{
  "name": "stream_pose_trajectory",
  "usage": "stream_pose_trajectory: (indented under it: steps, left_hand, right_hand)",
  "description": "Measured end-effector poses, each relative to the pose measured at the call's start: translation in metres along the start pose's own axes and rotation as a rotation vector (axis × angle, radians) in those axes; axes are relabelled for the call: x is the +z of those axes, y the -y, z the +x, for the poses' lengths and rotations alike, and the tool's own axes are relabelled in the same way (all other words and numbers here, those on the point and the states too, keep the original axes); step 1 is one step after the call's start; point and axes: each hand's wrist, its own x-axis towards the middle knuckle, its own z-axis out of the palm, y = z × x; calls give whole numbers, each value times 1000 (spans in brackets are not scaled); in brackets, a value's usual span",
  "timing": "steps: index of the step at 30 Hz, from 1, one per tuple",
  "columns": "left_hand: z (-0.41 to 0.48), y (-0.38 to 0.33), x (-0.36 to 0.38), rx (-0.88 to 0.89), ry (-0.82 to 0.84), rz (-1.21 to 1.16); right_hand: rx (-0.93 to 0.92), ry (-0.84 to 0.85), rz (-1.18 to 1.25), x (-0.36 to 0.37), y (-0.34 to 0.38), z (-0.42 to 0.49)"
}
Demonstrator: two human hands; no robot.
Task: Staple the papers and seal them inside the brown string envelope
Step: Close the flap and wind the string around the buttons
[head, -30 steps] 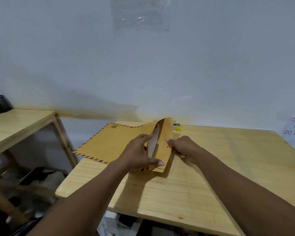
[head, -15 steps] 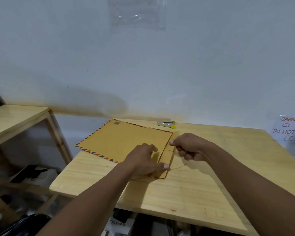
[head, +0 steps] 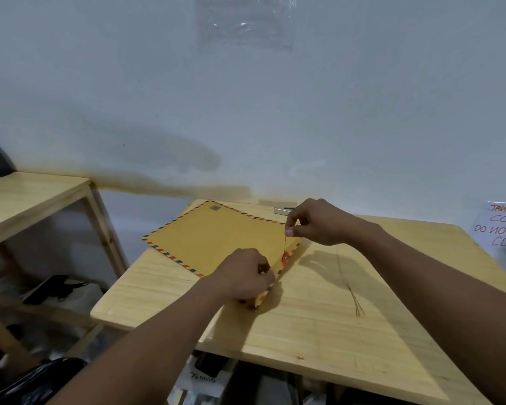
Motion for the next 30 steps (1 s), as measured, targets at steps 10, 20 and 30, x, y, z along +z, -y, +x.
stream_pose_trajectory:
  steps: [10, 20, 30]
  left_hand:
    - [-32, 48, -20, -68, -21, 27]
    - [-15, 79, -29, -98, 207, 96]
    - [-16, 88, -28, -9, 146, 107]
  right_hand:
    - [-130, 129, 81, 60, 37, 55]
    - [-84, 296, 112, 95, 22, 90]
    - [-91, 375, 148, 101, 23, 118]
